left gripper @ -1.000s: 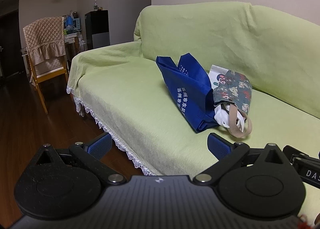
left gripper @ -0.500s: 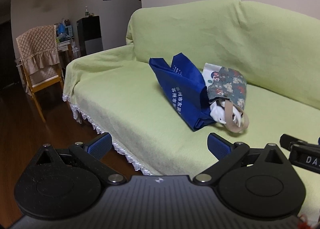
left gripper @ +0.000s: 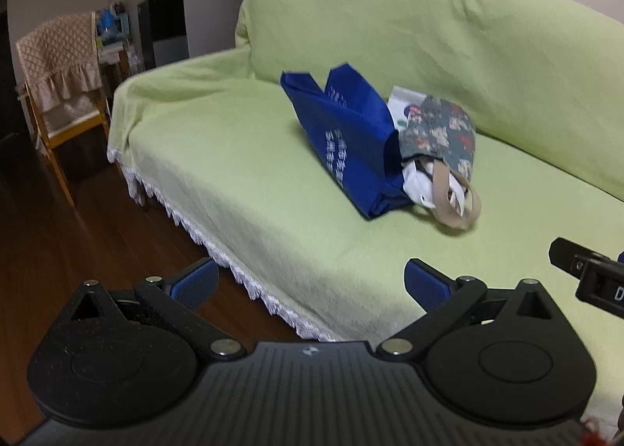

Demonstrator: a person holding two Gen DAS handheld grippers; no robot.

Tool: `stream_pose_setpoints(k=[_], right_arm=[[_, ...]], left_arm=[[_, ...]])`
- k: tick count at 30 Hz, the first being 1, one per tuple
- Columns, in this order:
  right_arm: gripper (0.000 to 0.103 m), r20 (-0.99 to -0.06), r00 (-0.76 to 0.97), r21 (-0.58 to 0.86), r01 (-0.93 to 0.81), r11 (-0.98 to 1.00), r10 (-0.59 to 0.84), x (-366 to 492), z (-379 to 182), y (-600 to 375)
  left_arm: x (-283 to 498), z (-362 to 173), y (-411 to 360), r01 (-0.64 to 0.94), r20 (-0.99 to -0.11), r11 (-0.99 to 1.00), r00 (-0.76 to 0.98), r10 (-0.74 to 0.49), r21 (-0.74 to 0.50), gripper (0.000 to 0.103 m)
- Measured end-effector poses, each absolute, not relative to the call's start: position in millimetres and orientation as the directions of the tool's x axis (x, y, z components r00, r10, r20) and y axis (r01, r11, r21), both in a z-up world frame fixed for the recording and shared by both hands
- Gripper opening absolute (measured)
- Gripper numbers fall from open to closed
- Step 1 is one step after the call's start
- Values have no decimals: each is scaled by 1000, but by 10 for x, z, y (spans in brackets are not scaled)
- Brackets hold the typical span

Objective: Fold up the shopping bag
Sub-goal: 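Move both grippers toward the blue bag lying on the sofa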

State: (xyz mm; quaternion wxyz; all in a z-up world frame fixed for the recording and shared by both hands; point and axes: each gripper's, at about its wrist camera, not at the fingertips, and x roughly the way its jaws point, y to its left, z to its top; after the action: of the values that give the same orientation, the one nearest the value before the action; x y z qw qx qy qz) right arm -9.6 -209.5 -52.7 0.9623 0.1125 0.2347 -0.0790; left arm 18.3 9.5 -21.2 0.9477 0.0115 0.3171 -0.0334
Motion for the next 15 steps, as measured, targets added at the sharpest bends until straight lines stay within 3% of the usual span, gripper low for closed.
stream_pose_setpoints(k=[9,12,15], right_arm=[[102,-414,908,198,163,967,-68,-146,-565,-2116],[102,-311,943,187,185,965,-121,-225,-557,-2102],[102,-147,972,174,206,963,-181,-342,-554,-2090]], left_arm=[[255,-290,171,62,-632,995,769,-99,-80,102],[294,-337,270,35,-629,987,767,-128,-159,102],[349,-401,394,32,-633,972,754,-177,-234,102]])
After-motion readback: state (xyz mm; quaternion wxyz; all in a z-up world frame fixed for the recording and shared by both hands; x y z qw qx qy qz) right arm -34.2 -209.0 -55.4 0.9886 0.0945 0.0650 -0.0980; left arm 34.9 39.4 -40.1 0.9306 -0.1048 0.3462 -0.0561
